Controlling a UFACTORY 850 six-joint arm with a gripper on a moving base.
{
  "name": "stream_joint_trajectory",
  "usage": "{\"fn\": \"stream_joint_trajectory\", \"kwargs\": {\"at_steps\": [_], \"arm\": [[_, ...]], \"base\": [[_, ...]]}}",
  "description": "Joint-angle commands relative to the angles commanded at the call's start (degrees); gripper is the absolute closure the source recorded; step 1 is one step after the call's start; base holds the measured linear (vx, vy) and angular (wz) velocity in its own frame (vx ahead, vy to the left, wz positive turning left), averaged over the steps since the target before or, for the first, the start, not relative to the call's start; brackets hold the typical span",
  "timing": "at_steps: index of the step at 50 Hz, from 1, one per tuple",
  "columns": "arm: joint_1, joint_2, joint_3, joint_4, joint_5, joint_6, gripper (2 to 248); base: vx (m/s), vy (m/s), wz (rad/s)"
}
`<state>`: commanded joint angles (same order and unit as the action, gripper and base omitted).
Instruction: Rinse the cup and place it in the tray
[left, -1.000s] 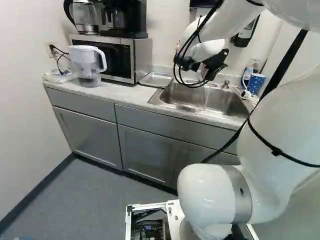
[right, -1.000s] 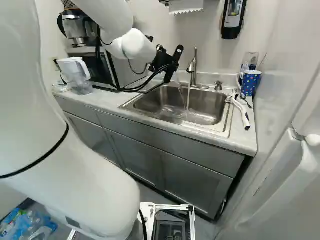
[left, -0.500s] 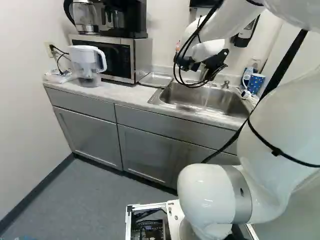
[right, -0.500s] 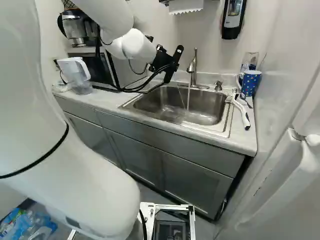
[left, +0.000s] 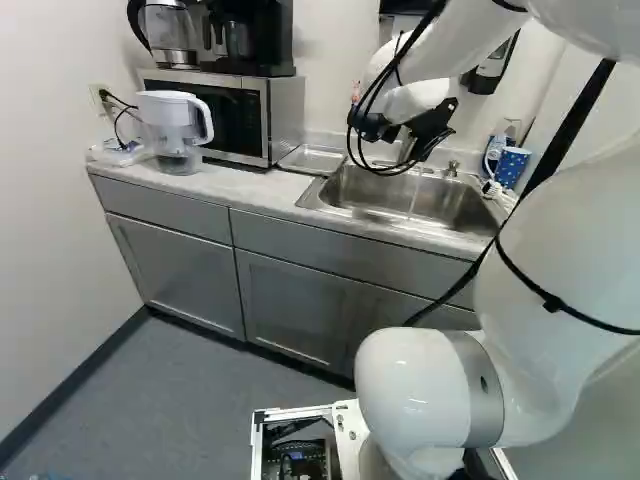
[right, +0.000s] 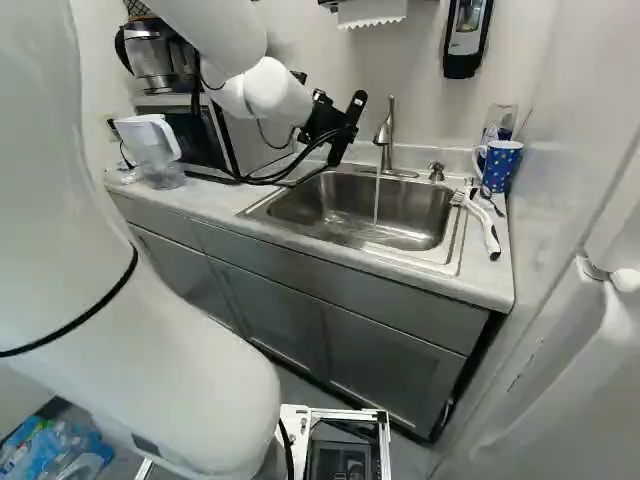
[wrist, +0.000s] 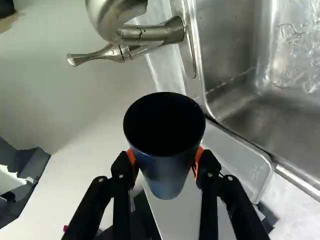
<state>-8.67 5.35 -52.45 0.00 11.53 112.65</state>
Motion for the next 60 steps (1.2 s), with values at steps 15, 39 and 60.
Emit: {"fn": "stream_joint_trajectory", "kwargs": {"at_steps": [15,39,60], "arm": [[0.00,0.00,0.00,0.00,0.00,0.00,126],[0.00,0.00,0.00,0.00,0.00,-1.84,126],[0.00,0.00,0.00,0.00,0.00,-13.87,126]], "base": [[0.000,0.000,0.000],[0.000,0.000,0.000],[0.000,0.000,0.000]]}}
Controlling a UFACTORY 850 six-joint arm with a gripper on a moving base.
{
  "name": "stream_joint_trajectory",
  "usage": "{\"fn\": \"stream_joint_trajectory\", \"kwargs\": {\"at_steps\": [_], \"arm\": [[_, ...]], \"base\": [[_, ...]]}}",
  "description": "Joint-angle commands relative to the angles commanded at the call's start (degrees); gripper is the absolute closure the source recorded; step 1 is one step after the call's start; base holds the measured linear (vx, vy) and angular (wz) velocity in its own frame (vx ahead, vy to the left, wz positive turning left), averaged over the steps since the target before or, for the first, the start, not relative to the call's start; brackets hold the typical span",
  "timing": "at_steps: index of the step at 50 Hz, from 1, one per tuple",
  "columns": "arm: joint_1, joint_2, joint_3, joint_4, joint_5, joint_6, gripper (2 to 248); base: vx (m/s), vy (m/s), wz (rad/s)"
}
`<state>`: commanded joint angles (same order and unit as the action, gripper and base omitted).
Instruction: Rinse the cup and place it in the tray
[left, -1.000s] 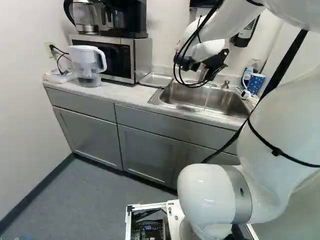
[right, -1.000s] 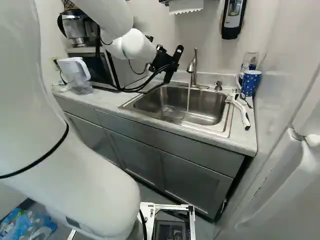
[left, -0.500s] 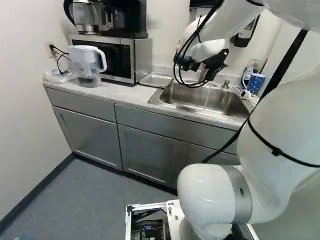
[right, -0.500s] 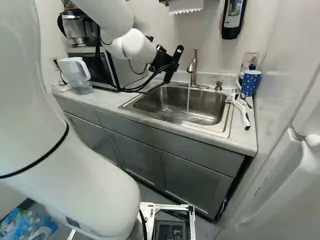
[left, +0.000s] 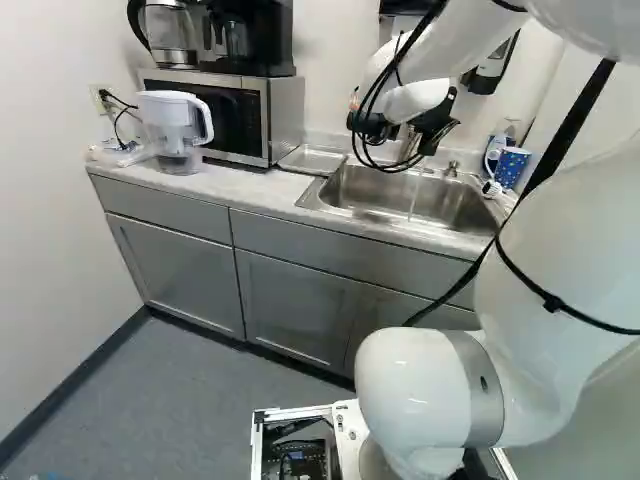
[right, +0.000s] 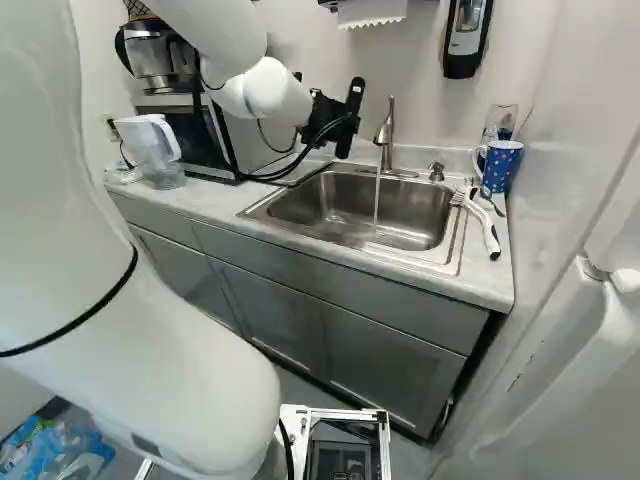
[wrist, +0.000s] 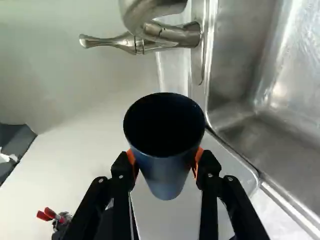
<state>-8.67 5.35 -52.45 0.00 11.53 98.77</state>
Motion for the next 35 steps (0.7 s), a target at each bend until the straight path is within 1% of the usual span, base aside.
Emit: {"fn": "stream_joint_trajectory", "kwargs": {"at_steps": [35], "arm": [[0.00,0.00,0.00,0.00,0.00,-21.08,126]], "base": [[0.000,0.000,0.000]]}}
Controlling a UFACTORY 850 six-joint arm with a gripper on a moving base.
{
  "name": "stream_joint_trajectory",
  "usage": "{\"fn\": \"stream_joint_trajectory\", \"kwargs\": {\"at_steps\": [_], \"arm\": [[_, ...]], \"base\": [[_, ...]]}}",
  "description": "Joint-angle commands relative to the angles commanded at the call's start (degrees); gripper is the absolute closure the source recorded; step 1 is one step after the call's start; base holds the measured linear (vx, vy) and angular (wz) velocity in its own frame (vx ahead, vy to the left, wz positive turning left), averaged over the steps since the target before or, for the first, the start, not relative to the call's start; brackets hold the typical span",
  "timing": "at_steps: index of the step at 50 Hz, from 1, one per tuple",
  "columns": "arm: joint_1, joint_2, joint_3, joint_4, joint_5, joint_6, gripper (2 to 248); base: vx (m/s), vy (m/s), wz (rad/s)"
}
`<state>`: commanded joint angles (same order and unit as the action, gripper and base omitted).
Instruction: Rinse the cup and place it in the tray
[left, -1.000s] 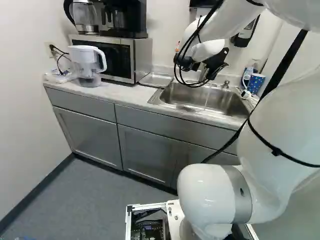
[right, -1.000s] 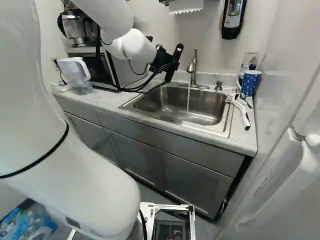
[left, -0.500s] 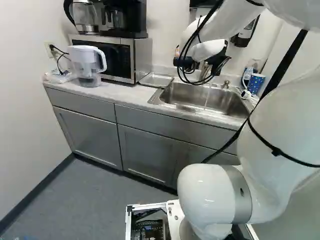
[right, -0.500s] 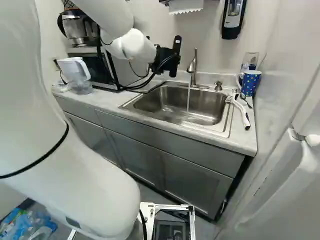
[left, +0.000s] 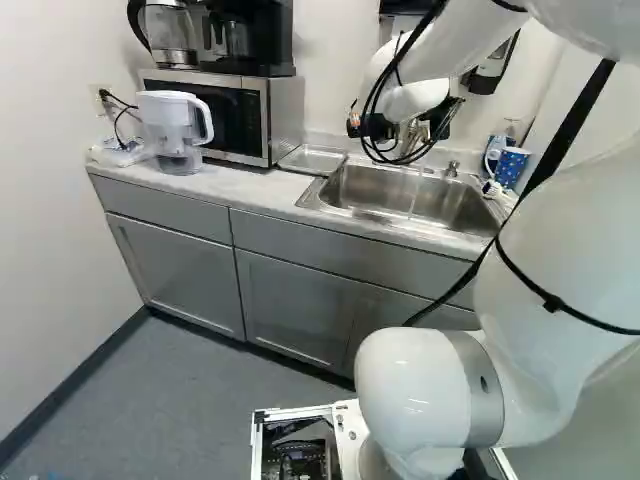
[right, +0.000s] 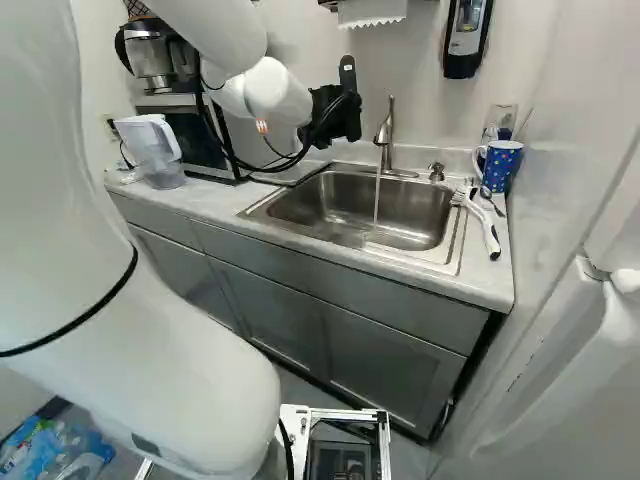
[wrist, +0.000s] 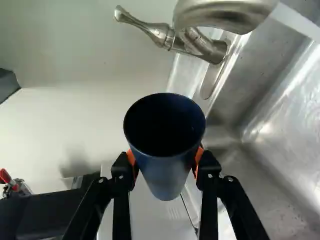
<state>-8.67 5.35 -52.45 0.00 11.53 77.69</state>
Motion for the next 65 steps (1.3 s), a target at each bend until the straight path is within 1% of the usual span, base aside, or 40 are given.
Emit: {"fn": "stream_joint_trajectory", "kwargs": {"at_steps": [65], "arm": [[0.00,0.00,0.00,0.00,0.00,-39.17,126]], "base": [[0.000,0.000,0.000]]}}
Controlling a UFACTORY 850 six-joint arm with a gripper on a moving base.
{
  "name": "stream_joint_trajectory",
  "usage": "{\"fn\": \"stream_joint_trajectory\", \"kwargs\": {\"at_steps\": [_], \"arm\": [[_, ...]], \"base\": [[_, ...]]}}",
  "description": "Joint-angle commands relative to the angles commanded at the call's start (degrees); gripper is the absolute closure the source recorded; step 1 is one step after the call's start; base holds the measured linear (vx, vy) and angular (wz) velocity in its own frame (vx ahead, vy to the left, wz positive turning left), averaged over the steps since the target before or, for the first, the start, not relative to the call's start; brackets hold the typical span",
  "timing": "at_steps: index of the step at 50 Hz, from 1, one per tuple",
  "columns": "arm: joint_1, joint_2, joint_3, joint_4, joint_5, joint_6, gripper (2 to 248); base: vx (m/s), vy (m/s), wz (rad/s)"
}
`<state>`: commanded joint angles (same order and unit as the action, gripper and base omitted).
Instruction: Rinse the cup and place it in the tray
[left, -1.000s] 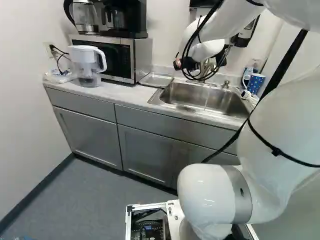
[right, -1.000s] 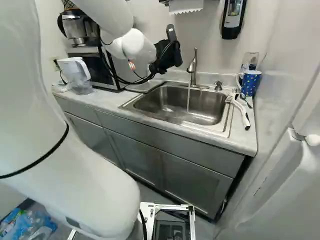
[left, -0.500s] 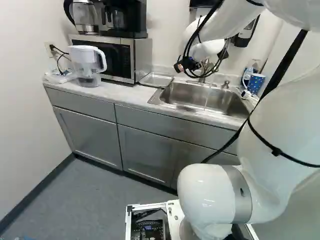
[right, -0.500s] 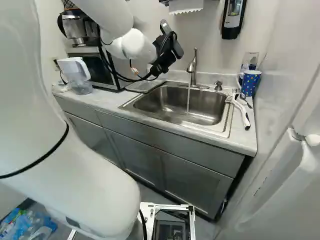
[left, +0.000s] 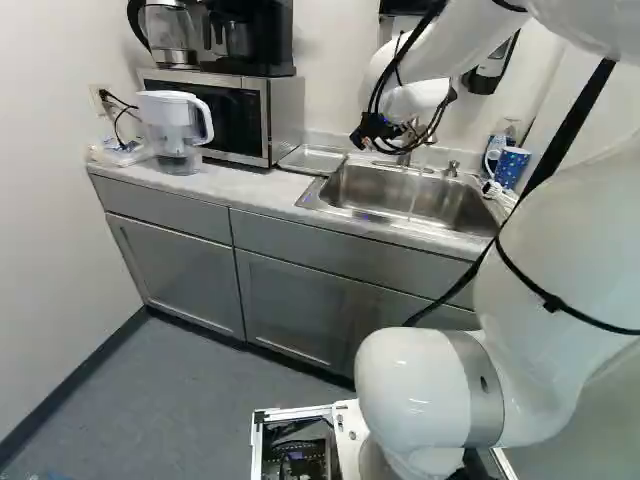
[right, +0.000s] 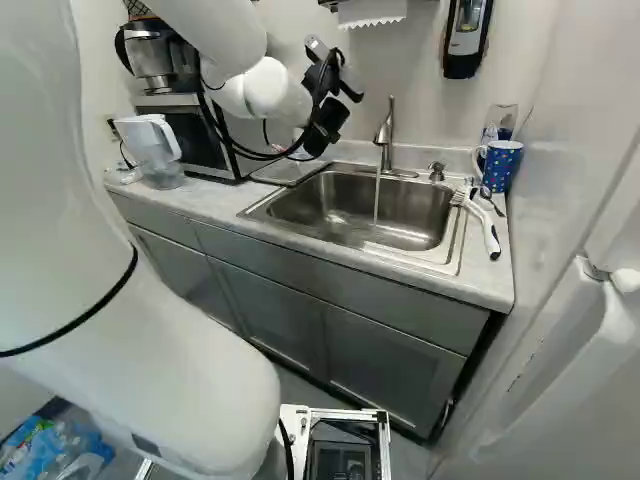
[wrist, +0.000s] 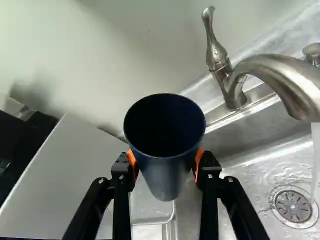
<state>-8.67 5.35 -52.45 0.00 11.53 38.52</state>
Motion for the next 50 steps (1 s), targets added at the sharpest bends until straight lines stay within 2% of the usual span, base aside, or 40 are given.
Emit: {"fn": "stream_joint_trajectory", "kwargs": {"at_steps": [50], "arm": [[0.00,0.00,0.00,0.00,0.00,-30.15,126]], "base": [[0.000,0.000,0.000]]}}
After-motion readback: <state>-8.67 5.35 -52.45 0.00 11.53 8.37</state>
